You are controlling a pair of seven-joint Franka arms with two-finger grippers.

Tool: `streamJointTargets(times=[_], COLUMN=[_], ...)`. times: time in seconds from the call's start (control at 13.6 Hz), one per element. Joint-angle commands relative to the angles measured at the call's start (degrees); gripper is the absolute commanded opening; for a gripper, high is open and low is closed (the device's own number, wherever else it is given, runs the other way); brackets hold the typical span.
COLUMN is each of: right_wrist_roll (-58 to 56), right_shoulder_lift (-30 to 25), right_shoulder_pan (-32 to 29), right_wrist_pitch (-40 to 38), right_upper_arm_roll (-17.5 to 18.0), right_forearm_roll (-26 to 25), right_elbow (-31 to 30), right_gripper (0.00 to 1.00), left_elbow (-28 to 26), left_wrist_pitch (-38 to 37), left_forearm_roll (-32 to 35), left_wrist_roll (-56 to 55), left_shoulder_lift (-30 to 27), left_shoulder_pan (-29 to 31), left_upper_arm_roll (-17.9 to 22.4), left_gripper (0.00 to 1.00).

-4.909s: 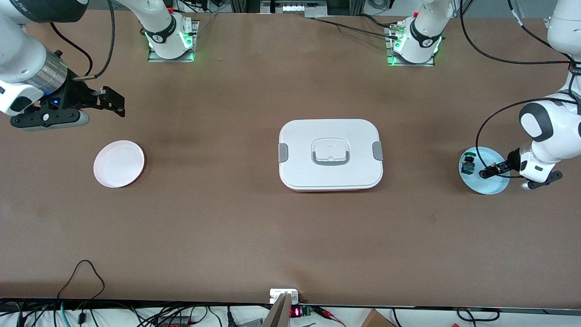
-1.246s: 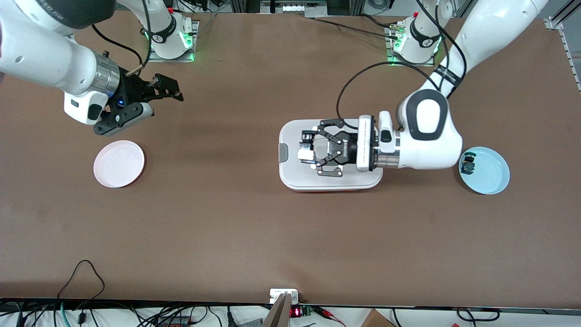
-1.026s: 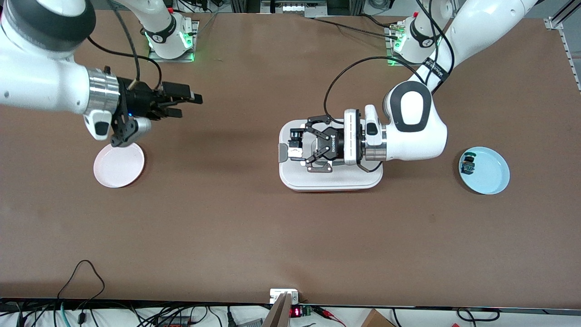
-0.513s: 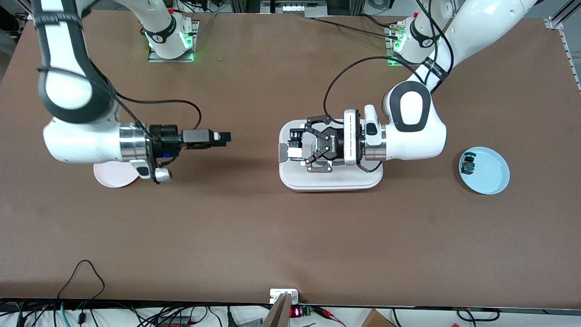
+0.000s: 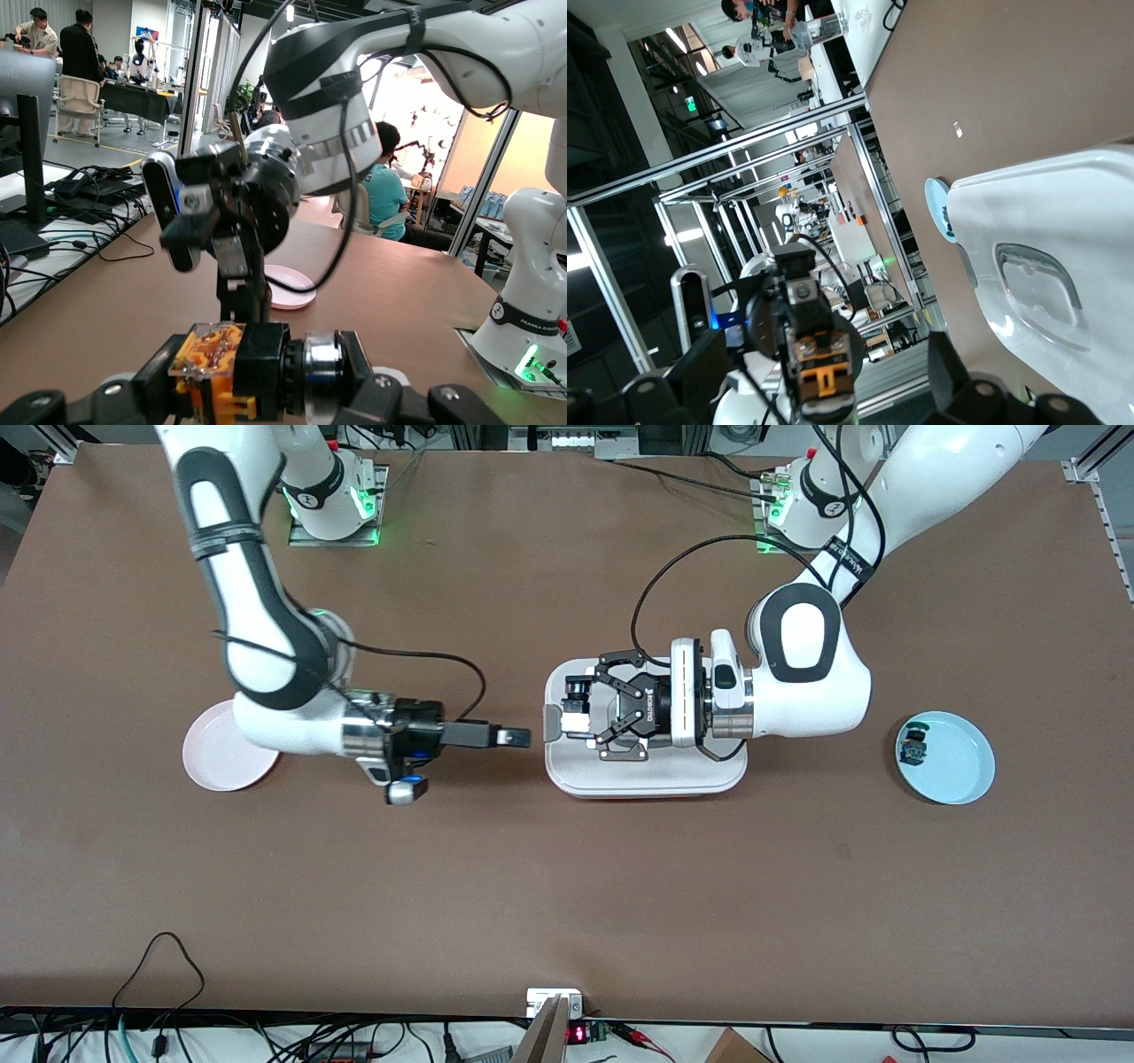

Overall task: Transfer orange switch to right arm and place
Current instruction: 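Reach the right gripper toward the switch held by the left gripper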

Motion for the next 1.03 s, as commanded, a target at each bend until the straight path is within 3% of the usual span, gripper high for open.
streamJointTargets(times=[0.0,0.51,0.95], right_wrist_roll=[-1.26,0.85,0.85], right_shoulder_lift=[-1.26,-3.90,-4.60], right_shoulder_pan=[1.82,3.49,3.58], right_wrist_pitch=[2.49,4.08,4.08], right_upper_arm_roll=[-0.26,-0.26,-0.26], right_forearm_roll=[2.04,4.15,4.15], right_elbow=[-2.06,-4.87,-5.14], right_gripper=[1.00,0.95,0.76], left_elbow=[-1.33,-1.33,-1.33], left_wrist_pitch=[-0.01,-0.09,-0.01], left_forearm_roll=[-2.43,-3.14,-3.23], left_wrist_roll=[1.87,1.87,1.87], left_shoulder_lift=[-1.69,-1.60,-1.51], left_shoulder_pan=[0.40,0.31,0.14], left_upper_arm_roll=[-0.19,-0.28,-0.28], left_gripper=[0.00,0.00,0.00])
